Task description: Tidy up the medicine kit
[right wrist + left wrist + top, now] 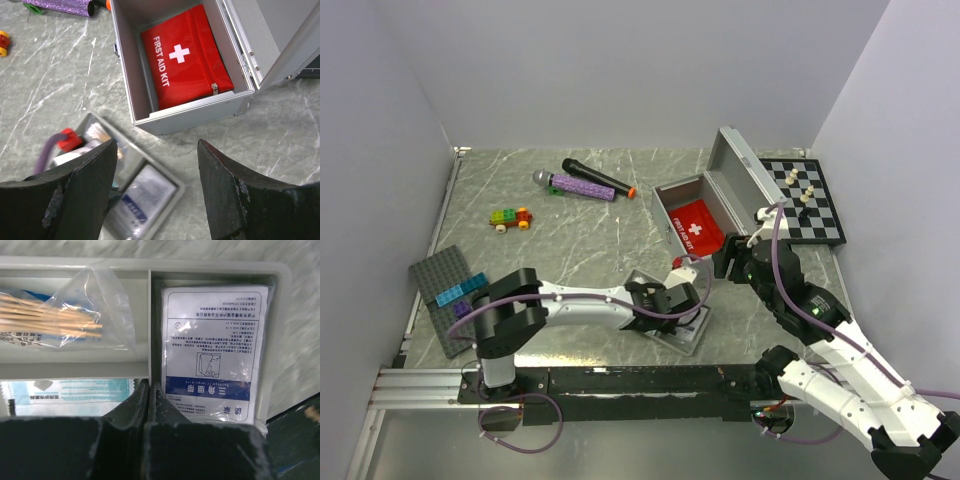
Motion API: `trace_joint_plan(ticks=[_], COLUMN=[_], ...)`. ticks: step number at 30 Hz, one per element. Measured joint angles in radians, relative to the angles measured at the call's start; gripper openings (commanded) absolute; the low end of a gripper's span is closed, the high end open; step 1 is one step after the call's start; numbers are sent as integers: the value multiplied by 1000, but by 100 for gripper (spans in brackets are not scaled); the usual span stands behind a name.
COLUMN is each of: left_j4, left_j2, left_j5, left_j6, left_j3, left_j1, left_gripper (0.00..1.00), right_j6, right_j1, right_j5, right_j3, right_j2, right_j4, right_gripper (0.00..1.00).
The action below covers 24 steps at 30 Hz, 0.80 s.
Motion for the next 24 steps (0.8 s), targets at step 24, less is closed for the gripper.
trace_joint_plan(ticks=[24], left_j4=[-49], left_j2=[-574], left_j5=[-71], left_j6=[555], left_j3=[-76], left_j1=[142], left_gripper=[1], right_j6=[-1], right_j1=[0], right_j5=[-1], right_j3=[18], right_j2=[33], right_j4=[27], right_gripper=[72])
